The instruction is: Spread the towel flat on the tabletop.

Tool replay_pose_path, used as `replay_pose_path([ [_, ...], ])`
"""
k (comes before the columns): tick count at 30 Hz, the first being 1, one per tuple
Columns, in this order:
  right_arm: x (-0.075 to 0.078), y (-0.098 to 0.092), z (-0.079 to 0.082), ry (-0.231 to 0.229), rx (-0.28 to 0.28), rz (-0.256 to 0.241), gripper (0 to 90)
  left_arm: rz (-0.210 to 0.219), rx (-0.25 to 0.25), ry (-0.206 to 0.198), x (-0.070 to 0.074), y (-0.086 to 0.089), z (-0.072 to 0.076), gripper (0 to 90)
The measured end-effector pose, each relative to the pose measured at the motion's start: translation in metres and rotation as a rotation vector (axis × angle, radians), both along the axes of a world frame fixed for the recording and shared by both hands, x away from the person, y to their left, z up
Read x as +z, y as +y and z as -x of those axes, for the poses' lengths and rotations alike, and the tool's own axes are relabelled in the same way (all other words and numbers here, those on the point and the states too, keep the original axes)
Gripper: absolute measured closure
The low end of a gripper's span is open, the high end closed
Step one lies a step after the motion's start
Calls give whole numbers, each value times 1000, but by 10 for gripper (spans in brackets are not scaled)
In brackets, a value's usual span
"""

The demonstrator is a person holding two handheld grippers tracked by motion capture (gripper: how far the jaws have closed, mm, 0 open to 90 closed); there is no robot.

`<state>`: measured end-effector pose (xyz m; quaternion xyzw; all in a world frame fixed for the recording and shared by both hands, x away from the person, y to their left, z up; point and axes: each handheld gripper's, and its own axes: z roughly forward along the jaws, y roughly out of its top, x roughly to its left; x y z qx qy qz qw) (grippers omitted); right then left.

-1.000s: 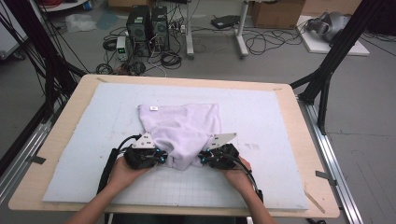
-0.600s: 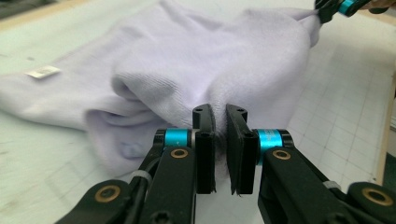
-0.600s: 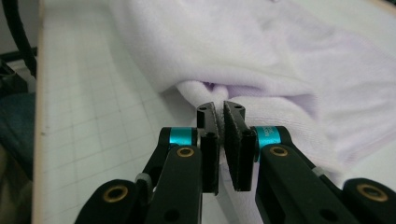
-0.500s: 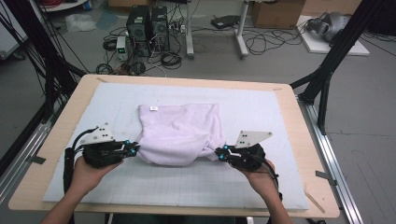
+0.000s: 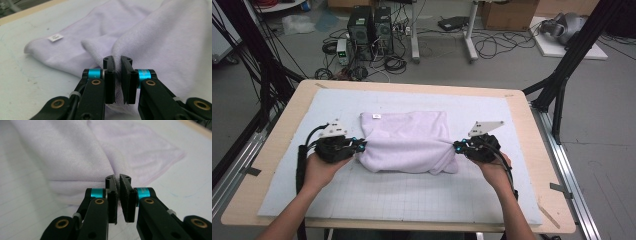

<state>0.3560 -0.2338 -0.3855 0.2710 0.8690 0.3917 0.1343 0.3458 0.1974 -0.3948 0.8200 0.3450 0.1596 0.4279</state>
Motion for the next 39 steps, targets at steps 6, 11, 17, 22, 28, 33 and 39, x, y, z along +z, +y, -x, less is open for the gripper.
replay_pose_path([
  [6, -22, 3, -18, 72, -29, -7, 802, 4, -13, 56, -13, 0, -12, 751],
  [11, -1, 1, 3, -16, -20, -49, 661, 24, -20, -1, 5, 19, 9, 617],
  [17, 8, 9, 42, -94, 64, -114, 615, 47, -64, -23, 5, 32, 39, 587],
  [22, -24, 31, 53, -35, 123, -71, 572, 11, -135, 33, -21, 12, 46, 586],
  [28, -48, 57, 43, -5, 131, 9, 576, -68, -149, 45, -46, -20, 37, 511],
  [33, -51, 55, 36, 12, 143, 8, 815, -71, -146, 30, -37, -21, 34, 779],
  [39, -29, 39, 43, 8, 157, -36, 849, -1, -110, -27, -2, 6, 42, 795],
])
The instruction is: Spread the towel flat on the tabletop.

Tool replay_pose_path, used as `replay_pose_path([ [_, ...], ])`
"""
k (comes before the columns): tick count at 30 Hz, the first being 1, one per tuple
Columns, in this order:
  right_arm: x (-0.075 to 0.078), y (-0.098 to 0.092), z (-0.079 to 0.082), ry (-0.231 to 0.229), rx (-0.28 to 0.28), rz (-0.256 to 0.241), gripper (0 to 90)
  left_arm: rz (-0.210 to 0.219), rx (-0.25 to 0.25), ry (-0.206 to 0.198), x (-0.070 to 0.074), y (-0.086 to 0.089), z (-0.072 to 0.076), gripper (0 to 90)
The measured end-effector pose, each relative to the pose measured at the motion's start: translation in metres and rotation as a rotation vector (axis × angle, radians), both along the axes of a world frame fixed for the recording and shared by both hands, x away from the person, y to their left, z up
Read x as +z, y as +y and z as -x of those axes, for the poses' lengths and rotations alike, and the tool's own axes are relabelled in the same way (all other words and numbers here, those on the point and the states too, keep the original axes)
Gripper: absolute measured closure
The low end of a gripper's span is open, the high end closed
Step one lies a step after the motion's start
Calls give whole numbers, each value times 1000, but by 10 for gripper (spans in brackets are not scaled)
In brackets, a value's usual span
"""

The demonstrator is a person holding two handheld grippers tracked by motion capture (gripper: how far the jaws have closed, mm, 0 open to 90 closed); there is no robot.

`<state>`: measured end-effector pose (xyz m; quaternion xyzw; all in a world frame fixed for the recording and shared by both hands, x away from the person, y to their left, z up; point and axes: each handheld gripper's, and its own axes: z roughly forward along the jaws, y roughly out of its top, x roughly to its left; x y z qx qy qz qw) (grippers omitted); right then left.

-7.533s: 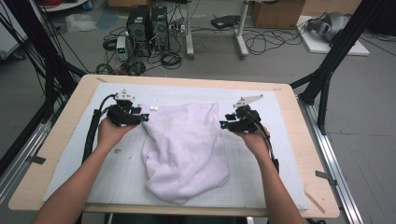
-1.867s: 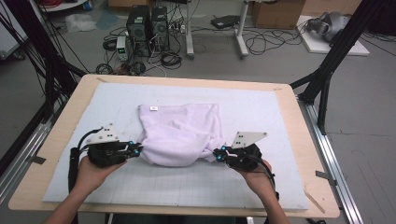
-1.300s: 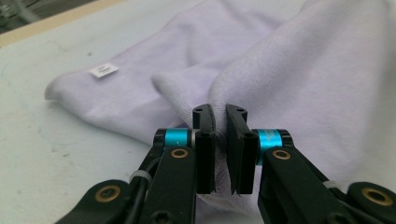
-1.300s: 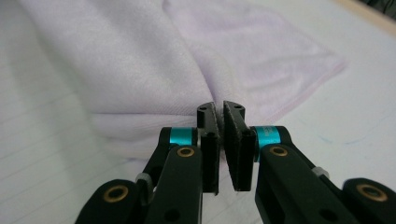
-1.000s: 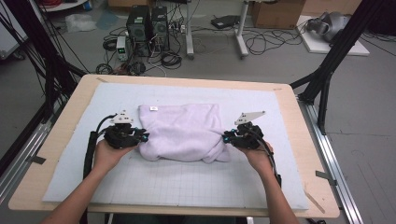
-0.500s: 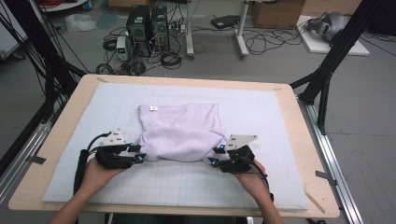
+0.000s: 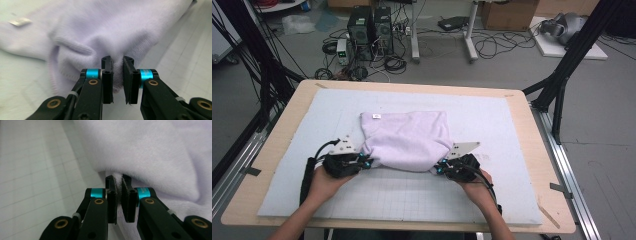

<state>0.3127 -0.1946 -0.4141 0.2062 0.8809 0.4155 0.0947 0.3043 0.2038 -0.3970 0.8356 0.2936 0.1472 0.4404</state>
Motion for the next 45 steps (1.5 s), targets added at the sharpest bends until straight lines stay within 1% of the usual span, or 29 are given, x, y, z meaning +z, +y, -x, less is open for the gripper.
replay_pose_path([
  [2, 11, -9, 3, -10, -5, -20, 850, 25, 16, -23, 15, 11, 3, 797],
  [4, 24, -19, 5, -21, -8, -49, 850, 36, 35, -45, 27, 19, 5, 798],
  [6, 37, -29, 7, -42, -16, -72, 849, 55, 33, -57, 38, 24, 6, 798],
  [7, 44, -32, 8, -45, -15, -85, 850, 62, 26, -66, 43, 25, 8, 798],
  [8, 50, -35, 10, -55, -15, -92, 849, 60, 19, -76, 49, 25, 9, 798],
  [10, 63, -37, 13, -91, -7, -80, 850, 60, 10, -95, 59, 22, 12, 797],
  [11, 69, -38, 14, -99, -9, -83, 850, 67, 8, -101, 63, 21, 14, 797],
  [13, 80, -41, 17, -111, -8, -105, 850, 87, 1, -116, 71, 21, 16, 797],
  [14, 84, -43, 19, -121, -7, -112, 850, 84, -7, -115, 73, 20, 15, 797],
  [15, 86, -44, 20, -121, -9, -114, 850, 76, -9, -100, 73, 19, 12, 796],
  [16, 86, -43, 19, -119, -8, -102, 850, 58, -6, -90, 70, 17, 7, 795],
  [17, 84, -43, 18, -111, -12, -74, 849, 38, 0, -79, 65, 14, 2, 793],
  [20, 65, -40, 4, -70, -34, -25, 847, -1, 27, -32, 41, 4, -22, 786],
  [21, 57, -40, -3, -51, -51, -5, 847, -2, 35, -5, 32, 0, -31, 785],
  [23, 40, -41, -17, -13, -83, 4, 844, -36, 52, 23, 15, -10, -46, 779],
  [24, 33, -40, -25, 14, -94, 22, 841, -49, 53, 37, 8, -14, -53, 776],
  [25, 28, -39, -31, 26, -102, 33, 839, -57, 57, 49, 2, -17, -58, 772],
  [26, 25, -38, -36, 33, -111, 39, 835, -65, 65, 51, -2, -20, -63, 765],
  [28, 19, -37, -46, 48, -118, 26, 821, -55, 80, 61, -8, -20, -68, 731],
  [31, 17, -41, -50, 54, -132, -1, 729, -44, 87, 74, -4, -11, -67, 652],
  [32, 19, -43, -49, 54, -140, -13, 695, -34, 93, 71, 0, -6, -64, 620],
  [33, 22, -46, -46, 46, -142, -24, 690, -20, 94, 61, 4, -1, -61, 599],
  [35, 30, -51, -38, 9, -141, -50, 653, -6, 96, 28, 12, 10, -51, 593],
  [38, 41, -57, -22, -44, -142, -84, 653, -19, 96, 3, 17, 23, -36, 584],
  [39, 43, -58, -16, -62, -133, -90, 654, -15, 91, -2, 16, 26, -30, 590],
  [40, 43, -58, -11, -78, -125, -88, 655, -11, 72, -2, 14, 28, -25, 612],
  [41, 42, -57, -6, -82, -111, -87, 658, -12, 50, 1, 10, 28, -21, 650],
  [43, 35, -51, -1, -88, -84, -65, 658, -21, 15, 23, 0, 24, -17, 693],
  [45, 24, -43, -1, -64, -64, -58, 651, -38, -18, 47, -11, 16, -17, 709],
])
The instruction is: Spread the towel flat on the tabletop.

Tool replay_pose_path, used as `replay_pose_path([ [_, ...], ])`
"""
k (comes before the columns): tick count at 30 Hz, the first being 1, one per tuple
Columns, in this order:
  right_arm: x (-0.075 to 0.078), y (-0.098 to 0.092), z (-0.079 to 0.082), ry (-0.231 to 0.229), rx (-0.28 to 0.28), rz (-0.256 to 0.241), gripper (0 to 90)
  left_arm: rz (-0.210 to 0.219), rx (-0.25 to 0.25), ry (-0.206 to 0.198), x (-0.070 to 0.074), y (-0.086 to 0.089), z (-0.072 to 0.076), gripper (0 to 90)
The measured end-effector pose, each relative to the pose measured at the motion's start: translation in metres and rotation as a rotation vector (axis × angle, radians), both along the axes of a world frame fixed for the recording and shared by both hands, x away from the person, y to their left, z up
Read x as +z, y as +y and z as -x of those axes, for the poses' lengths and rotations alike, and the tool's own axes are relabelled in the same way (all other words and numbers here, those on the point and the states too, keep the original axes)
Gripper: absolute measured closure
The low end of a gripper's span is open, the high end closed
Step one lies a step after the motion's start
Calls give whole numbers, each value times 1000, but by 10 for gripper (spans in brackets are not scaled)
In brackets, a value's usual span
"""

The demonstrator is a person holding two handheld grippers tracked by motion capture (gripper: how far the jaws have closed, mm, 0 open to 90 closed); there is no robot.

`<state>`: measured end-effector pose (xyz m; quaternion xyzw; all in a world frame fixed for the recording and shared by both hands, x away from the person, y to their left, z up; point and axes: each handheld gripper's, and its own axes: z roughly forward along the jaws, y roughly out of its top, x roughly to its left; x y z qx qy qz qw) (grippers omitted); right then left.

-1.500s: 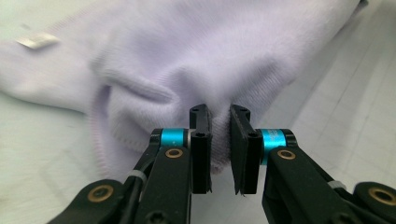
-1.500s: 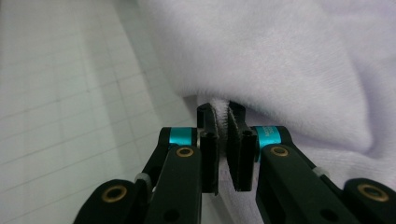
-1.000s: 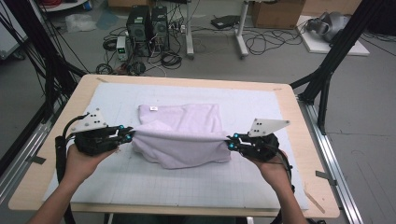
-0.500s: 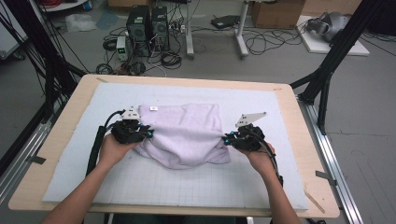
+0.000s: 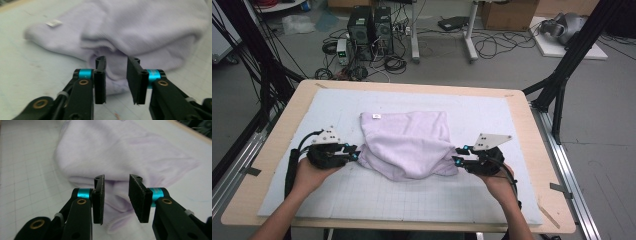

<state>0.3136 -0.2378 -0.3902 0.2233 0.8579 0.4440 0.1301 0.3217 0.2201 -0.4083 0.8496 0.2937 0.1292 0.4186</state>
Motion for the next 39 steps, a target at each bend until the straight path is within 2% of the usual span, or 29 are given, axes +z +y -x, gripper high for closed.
replay_pose_path([
  [2, -11, 10, -4, 20, 21, 26, 644, 2, -15, 20, -10, -10, -4, 691],
  [4, -22, 20, -8, 43, 39, 68, 633, -27, -19, 28, -16, -20, -10, 652],
  [5, -26, 25, -10, 45, 48, 88, 631, -20, -22, 38, -19, -23, -12, 639],
  [8, -36, 35, -17, 55, 47, 111, 622, -35, -16, 47, -26, -33, -19, 631],
  [10, -41, 37, -21, 64, 38, 105, 643, -55, -19, 33, -29, -37, -20, 692],
  [13, -50, 41, -23, 88, 47, 105, 810, -63, -28, 31, -27, -38, -18, 821],
  [16, -46, 38, -19, 86, 49, 91, 850, -54, -27, 34, -19, -32, -13, 849],
  [21, -27, 28, -4, 63, 69, 33, 859, 5, -21, -12, 8, -13, 8, 851],
  [23, -18, 25, 5, 41, 81, 26, 859, 16, -22, -29, 18, -7, 18, 852],
  [27, -3, 22, 23, 22, 99, -19, 859, 28, -40, -58, 33, 1, 39, 853],
  [30, 6, 21, 37, 6, 120, -24, 860, 20, -60, -65, 37, 5, 57, 854],
  [32, 9, 21, 48, 6, 140, -25, 860, 30, -74, -65, 38, 8, 70, 853],
  [35, 11, 20, 68, 39, 203, -34, 859, 49, -120, -59, 39, 13, 90, 845],
  [36, 11, 20, 76, 52, 223, -28, 855, 59, -132, -60, 39, 15, 96, 826],
  [37, 11, 19, 82, 42, 242, -22, 830, 54, -137, -70, 39, 16, 99, 768],
  [39, 12, 17, 87, 39, 254, -43, 789, 36, -130, -77, 37, 17, 98, 684],
])
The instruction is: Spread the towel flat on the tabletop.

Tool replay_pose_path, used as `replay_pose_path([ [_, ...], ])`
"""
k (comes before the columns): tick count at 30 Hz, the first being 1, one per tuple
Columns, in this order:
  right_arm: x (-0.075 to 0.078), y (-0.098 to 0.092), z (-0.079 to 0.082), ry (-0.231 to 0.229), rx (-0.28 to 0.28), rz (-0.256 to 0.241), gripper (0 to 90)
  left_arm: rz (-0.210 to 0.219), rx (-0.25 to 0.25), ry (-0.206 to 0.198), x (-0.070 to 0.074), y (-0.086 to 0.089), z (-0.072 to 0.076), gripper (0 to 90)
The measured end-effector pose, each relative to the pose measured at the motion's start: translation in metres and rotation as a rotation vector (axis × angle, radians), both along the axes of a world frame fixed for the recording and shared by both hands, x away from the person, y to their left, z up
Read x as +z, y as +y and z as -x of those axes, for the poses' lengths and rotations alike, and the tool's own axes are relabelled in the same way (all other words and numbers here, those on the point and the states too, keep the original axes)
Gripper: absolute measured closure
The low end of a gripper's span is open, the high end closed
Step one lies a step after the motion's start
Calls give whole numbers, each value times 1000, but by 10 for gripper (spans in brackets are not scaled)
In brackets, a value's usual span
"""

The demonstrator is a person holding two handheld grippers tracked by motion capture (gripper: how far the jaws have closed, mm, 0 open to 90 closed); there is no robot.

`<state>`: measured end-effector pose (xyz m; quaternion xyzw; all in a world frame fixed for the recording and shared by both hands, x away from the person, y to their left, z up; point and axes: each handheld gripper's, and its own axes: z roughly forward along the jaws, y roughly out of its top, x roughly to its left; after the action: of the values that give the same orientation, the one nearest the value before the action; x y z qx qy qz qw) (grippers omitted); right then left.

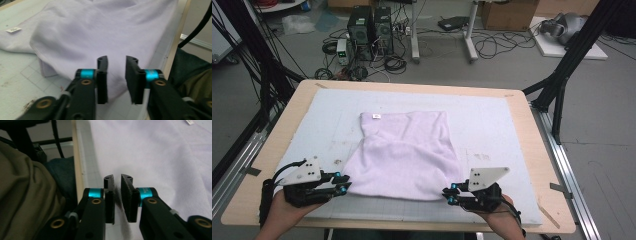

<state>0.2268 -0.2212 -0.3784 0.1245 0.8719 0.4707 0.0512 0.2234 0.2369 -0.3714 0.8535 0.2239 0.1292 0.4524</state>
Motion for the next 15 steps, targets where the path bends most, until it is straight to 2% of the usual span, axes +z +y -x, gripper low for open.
replay_pose_path([
  [4, -9, -1, -17, -11, -51, 34, 687, -33, -5, -4, -15, -4, -16, 646],
  [7, -27, 6, -36, 19, -58, 74, 619, -65, -5, 35, -32, -9, -32, 643],
  [9, -41, 12, -46, 47, -51, 84, 583, -91, -14, 60, -44, -13, -42, 635],
  [10, -47, 15, -49, 59, -47, 95, 582, -107, -28, 70, -49, -14, -46, 633],
  [12, -56, 21, -52, 73, -36, 146, 579, -132, -53, 101, -57, -18, -52, 629],
  [14, -64, 27, -54, 71, -25, 199, 597, -167, -76, 123, -66, -21, -56, 647],
  [15, -64, 27, -54, 60, -23, 180, 649, -141, -76, 116, -67, -19, -56, 669],
])
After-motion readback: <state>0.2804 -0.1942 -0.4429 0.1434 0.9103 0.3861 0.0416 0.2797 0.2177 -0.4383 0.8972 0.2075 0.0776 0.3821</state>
